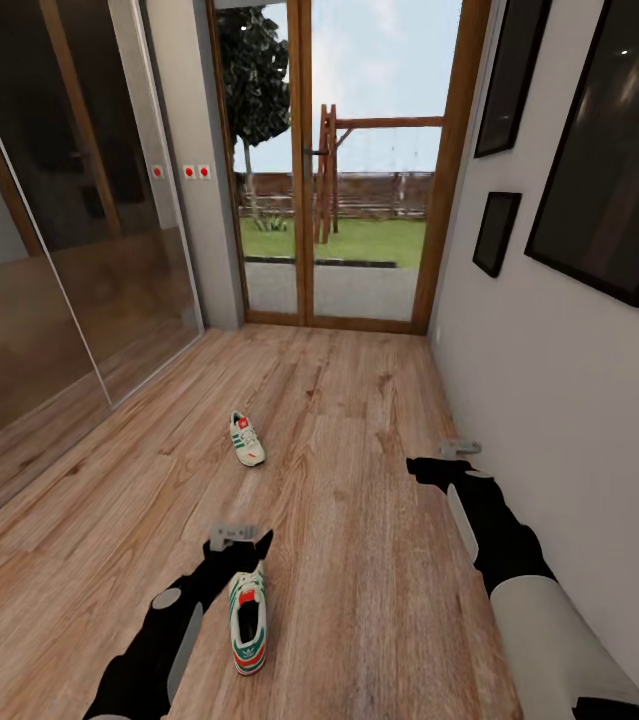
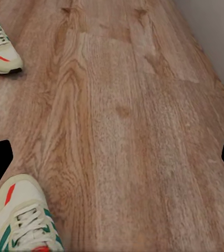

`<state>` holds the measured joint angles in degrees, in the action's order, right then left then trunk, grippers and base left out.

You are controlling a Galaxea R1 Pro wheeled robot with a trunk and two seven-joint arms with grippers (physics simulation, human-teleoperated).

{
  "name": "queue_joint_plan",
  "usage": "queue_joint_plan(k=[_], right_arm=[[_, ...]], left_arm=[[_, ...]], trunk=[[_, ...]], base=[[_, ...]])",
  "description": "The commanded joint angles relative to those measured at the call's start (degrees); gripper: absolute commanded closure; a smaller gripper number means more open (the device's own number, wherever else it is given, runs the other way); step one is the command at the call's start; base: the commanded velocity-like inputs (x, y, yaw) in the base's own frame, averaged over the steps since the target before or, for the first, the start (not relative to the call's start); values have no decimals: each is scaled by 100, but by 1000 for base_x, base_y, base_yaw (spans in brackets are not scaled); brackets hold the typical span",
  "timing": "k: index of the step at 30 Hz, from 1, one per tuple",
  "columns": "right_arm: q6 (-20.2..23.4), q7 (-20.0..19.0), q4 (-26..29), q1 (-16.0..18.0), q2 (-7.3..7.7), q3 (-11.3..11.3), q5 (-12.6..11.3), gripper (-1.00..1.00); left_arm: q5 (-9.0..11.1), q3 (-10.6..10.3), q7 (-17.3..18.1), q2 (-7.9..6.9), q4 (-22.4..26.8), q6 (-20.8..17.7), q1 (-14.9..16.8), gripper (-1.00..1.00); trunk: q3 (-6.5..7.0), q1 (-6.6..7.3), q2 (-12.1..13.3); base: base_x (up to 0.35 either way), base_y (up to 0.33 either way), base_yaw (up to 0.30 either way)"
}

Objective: Pick up the two gym shoes and the two sandals from the corridor floor and place them onto the hallstand (shoe rack) in the corridor, making sure they are on the rack and not on the floor. Arrange them so the two gym shoes are next to each other and the two sandals are next to each other.

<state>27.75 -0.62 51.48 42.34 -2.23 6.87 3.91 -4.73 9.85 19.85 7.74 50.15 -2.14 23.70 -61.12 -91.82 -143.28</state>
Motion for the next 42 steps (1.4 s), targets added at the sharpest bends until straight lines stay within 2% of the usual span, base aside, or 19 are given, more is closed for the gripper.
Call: queue_joint_plan(k=[1,2,3,12,19,30,42], right_arm=[[32,-8,9,4,-6,14,40,-100],[31,-8,9,7,-6,15,40,-100],[31,-8,8,6,-6,15,40,-100],[33,-8,11,4,-6,11,39,-100],[30,-8,10,3,-6,14,39,-100],[33,-8,17,2,-6,13,41,-100],[32,-6,87,3,-6,7,40,-100]], left_arm=[[-46,36,19,18,-24,11,3,-100],[-36,35,-13,51,-56,43,3,-100],[-34,35,-2097,60,-1602,1790,3,-100],[-21,38,-2368,77,-1690,2102,3,-100],[-14,43,-2705,79,-1748,2560,3,-100],[-21,43,-2853,71,-2204,3239,3,-100],[-28,43,-2847,57,-2262,3332,3,-100]], trunk=[[-5,1,-2],[-5,1,-2],[-5,1,-2],[-5,1,-2],[-5,1,-2],[-5,1,-2],[-5,1,-2]], base=[[0,0,0],[0,0,0],[0,0,0],[0,0,0],[0,0,0],[0,0,0],[0,0,0]])
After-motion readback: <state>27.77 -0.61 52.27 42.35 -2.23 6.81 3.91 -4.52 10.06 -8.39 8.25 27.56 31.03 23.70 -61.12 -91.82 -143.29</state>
